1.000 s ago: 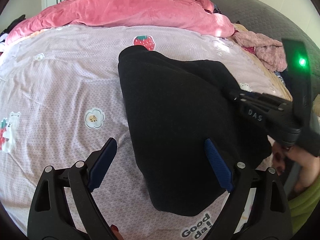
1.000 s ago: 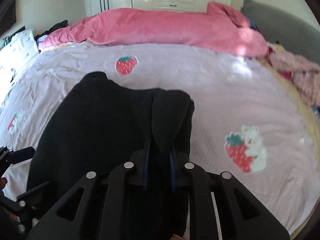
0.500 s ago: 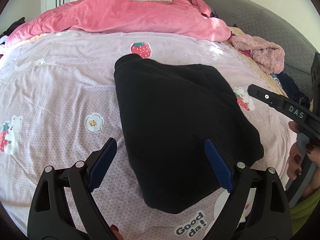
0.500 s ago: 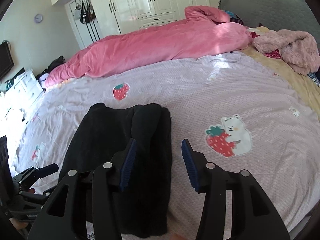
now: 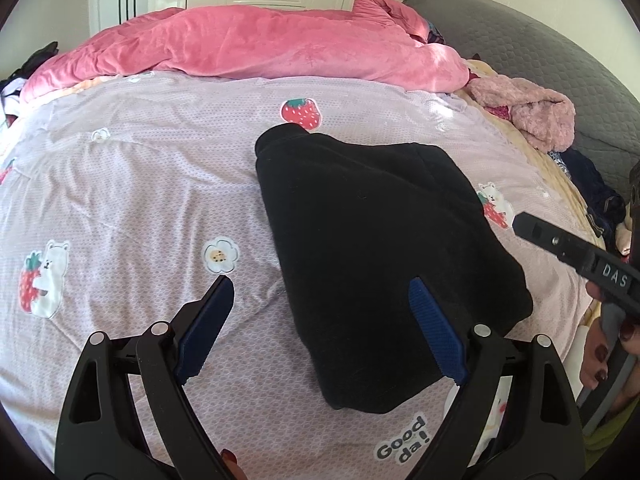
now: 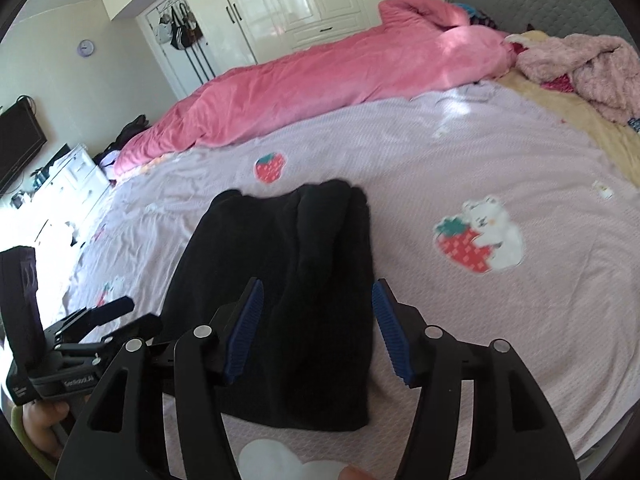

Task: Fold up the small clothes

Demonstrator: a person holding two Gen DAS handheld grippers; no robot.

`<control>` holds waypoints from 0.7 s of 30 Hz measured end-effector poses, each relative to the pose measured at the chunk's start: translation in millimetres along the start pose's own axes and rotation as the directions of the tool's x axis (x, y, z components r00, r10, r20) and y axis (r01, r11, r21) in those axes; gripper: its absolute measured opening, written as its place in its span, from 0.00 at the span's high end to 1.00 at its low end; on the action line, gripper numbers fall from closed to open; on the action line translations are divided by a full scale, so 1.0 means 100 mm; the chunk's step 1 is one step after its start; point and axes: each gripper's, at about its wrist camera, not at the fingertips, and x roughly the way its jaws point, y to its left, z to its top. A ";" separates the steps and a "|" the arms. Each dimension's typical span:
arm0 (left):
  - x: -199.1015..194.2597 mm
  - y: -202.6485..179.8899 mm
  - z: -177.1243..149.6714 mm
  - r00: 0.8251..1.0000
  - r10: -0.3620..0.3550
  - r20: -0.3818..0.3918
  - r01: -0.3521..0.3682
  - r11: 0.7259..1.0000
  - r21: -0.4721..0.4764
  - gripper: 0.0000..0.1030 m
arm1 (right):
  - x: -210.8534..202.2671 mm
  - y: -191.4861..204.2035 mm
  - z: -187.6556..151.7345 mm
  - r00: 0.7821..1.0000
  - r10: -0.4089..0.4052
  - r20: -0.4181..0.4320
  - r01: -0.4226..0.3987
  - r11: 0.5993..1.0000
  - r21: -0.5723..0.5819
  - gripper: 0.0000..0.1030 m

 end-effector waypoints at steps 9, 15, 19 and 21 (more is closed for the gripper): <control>0.05 0.06 -0.08 1.000 -0.001 -0.024 0.001 1.000 -0.016 0.20 | 0.22 0.06 -0.12 0.996 0.001 -0.086 -0.001 1.000 -0.006 0.46; 0.20 0.05 -0.21 0.998 -0.011 -0.065 0.009 1.000 -0.021 0.20 | 0.34 0.03 -0.26 0.993 0.032 -0.116 -0.033 0.999 -0.013 0.82; 0.21 0.01 -0.27 0.998 -0.020 -0.066 0.019 1.000 -0.010 0.20 | 0.15 0.03 -0.22 0.998 0.015 -0.069 -0.019 0.999 -0.048 0.84; 0.20 -0.01 -0.28 0.998 -0.021 -0.062 0.021 1.000 -0.002 0.20 | 0.19 0.10 -0.23 0.996 -0.046 -0.077 0.037 0.992 -0.117 0.83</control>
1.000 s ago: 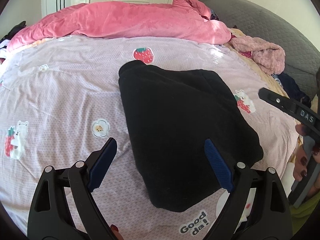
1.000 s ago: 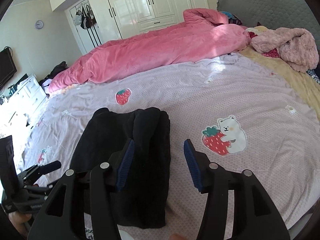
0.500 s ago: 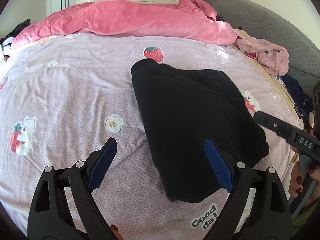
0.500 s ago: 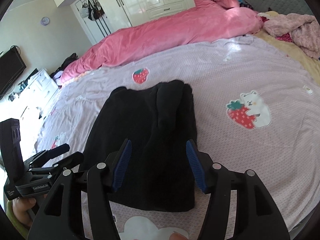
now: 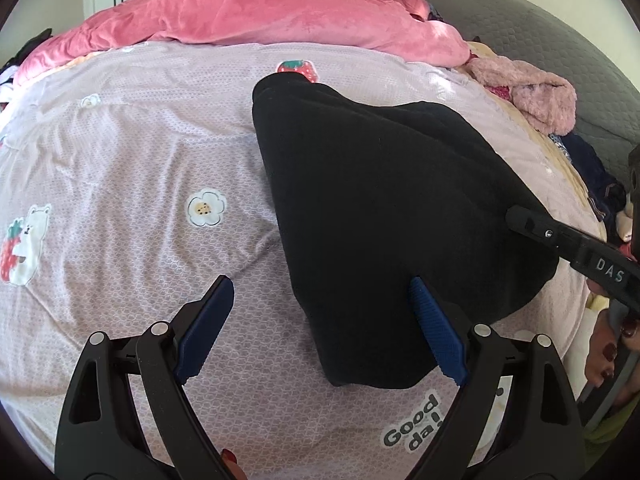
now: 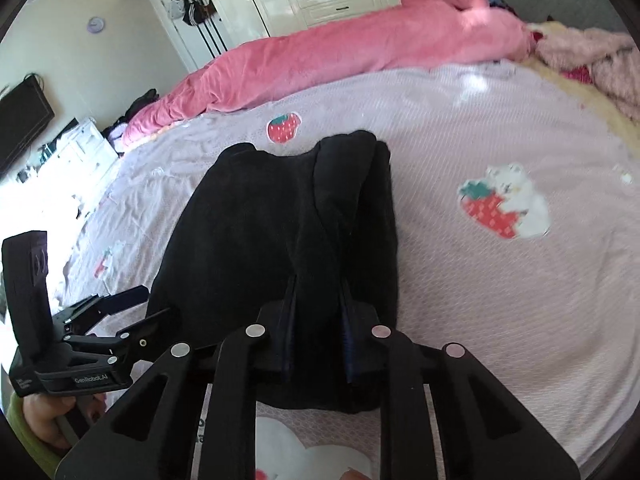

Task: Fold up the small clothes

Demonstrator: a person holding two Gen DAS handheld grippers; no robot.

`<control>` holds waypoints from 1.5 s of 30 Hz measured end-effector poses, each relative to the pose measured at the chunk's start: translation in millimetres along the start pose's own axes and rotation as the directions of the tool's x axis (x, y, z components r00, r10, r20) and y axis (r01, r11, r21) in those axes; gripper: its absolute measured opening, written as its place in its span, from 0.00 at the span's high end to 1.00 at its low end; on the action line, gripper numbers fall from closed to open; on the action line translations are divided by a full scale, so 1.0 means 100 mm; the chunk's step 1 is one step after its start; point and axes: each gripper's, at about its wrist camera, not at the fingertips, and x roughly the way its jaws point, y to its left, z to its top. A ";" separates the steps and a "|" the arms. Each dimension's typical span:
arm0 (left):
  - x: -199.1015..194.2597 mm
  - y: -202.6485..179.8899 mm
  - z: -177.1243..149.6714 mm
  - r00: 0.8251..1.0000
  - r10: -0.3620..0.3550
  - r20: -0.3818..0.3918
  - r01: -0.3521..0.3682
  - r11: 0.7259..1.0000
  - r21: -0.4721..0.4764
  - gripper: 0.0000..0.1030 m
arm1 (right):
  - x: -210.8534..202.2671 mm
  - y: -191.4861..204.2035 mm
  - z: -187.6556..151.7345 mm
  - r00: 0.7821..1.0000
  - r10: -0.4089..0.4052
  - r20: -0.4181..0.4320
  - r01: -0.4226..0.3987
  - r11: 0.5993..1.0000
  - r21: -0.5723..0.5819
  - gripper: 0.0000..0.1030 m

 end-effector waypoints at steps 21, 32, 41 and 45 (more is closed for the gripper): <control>-0.31 -0.09 -0.02 0.999 0.009 0.048 -0.009 1.000 0.009 0.20 | -0.57 0.01 -0.18 0.983 -0.144 0.114 0.142 0.990 0.019 0.22; -0.55 -0.06 -0.01 0.995 0.037 0.089 -0.038 0.999 0.003 0.09 | -0.87 0.14 -0.16 0.968 -0.159 0.192 0.158 0.987 0.020 0.04; -0.84 -0.09 -0.04 0.984 0.096 0.153 -0.100 0.995 0.020 0.09 | -1.12 0.20 -0.19 0.955 -0.150 0.256 0.148 0.989 0.026 0.04; -0.98 -0.08 -0.09 0.980 0.096 0.175 -0.100 0.995 0.017 0.09 | -1.21 0.26 -0.25 0.951 -0.151 0.271 0.153 0.988 0.015 0.04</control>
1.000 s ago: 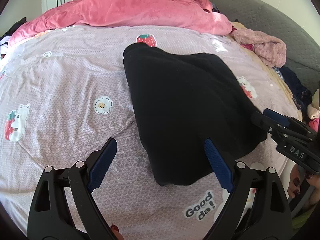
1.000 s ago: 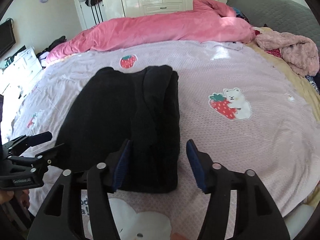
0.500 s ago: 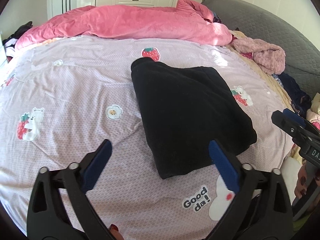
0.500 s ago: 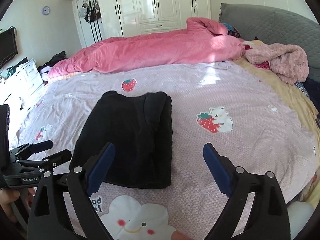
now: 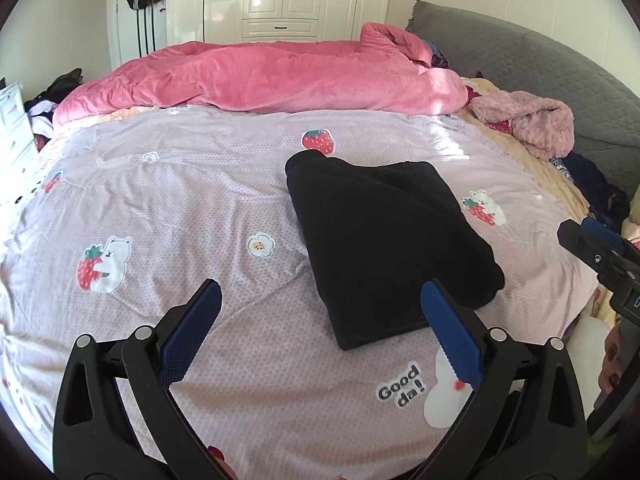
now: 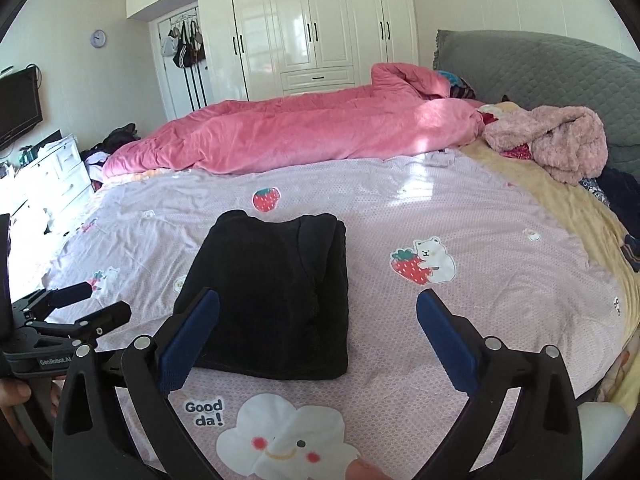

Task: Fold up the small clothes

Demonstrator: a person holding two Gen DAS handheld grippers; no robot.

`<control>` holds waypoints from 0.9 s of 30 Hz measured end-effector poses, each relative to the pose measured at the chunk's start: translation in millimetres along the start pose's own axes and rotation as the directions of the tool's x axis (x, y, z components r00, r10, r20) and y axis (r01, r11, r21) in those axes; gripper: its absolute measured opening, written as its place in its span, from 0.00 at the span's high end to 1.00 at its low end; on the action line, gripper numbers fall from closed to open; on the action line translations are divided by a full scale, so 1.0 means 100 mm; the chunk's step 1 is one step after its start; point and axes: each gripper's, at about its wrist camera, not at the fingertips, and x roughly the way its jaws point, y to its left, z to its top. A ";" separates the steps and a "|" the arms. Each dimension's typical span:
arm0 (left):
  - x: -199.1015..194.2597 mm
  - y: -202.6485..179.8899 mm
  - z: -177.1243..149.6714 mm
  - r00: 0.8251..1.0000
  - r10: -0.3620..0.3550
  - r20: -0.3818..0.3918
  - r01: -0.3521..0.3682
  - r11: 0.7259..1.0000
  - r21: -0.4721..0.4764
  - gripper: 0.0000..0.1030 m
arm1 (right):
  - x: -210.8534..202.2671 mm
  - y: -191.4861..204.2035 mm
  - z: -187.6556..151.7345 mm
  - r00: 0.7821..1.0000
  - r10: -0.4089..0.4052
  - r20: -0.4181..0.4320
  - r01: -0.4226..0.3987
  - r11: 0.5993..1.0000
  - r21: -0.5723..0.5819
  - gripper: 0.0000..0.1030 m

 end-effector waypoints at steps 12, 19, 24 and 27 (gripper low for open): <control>-0.20 0.17 -0.41 1.000 0.028 0.000 -0.028 0.999 -0.035 0.09 | -0.15 -0.02 -0.46 0.999 -0.028 -0.042 0.028 1.000 0.009 0.04; -0.19 0.27 -0.52 0.999 0.044 -0.017 -0.045 0.997 -0.067 0.09 | -0.13 0.00 -0.71 0.996 -0.032 -0.089 0.032 0.999 0.003 0.04; -0.17 0.26 -0.56 0.999 0.044 -0.030 -0.046 0.997 -0.069 0.09 | -0.11 0.03 -0.76 0.994 -0.019 -0.105 0.020 1.000 0.010 0.04; -0.16 0.23 -0.59 0.998 0.044 -0.039 -0.046 0.997 -0.067 0.09 | -0.10 0.07 -0.76 0.994 -0.011 -0.105 0.012 1.000 0.006 0.04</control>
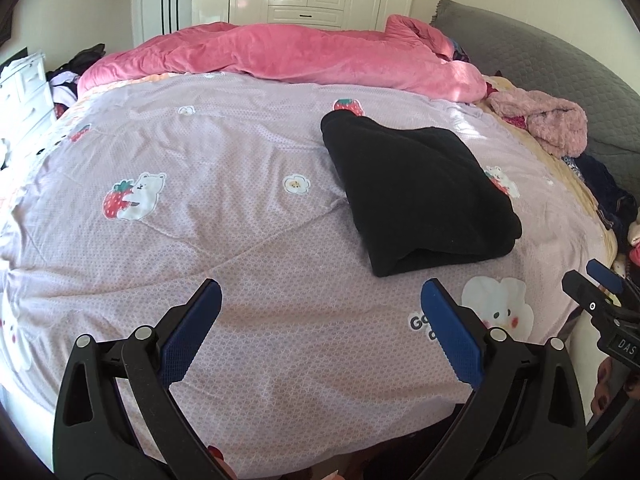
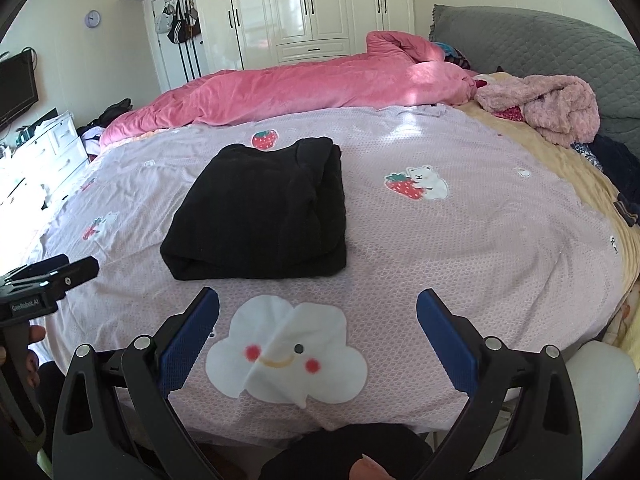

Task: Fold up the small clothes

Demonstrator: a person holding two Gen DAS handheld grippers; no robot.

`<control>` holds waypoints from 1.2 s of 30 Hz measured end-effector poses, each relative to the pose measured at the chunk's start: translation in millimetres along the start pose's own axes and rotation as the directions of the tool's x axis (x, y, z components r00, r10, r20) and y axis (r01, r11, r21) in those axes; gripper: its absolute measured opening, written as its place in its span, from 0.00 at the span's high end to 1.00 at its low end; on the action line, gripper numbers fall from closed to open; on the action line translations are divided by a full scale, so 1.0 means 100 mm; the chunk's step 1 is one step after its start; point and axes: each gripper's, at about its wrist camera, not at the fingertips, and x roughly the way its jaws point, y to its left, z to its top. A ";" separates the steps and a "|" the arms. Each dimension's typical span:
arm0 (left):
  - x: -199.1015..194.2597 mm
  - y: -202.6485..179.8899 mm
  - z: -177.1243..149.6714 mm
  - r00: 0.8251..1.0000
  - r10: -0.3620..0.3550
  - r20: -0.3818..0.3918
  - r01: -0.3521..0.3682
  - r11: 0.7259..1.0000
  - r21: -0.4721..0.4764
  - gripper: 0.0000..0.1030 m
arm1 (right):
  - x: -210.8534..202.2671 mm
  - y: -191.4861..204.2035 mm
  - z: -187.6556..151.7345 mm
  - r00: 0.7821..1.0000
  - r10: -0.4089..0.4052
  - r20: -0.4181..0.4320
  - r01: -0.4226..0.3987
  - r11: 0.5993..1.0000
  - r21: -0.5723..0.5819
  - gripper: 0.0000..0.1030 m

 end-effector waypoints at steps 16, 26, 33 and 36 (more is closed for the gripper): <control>0.05 -0.02 -0.05 0.999 0.018 -0.029 -0.018 1.000 -0.005 0.09 | 0.06 0.03 -0.01 1.000 0.015 -0.018 -0.015 1.000 -0.002 0.04; 0.07 -0.01 -0.06 0.999 0.025 -0.035 -0.025 1.000 -0.001 0.09 | 0.08 0.04 -0.01 1.000 0.018 -0.022 -0.018 1.000 -0.002 0.04; 0.08 -0.01 -0.06 0.999 0.028 -0.037 -0.028 1.000 -0.005 0.09 | 0.09 0.05 -0.02 1.000 0.019 -0.024 -0.019 1.000 -0.001 0.04; 0.07 0.00 -0.06 0.999 0.026 -0.035 -0.026 1.000 -0.007 0.09 | 0.09 0.05 -0.02 1.000 0.017 -0.023 -0.017 1.000 -0.001 0.04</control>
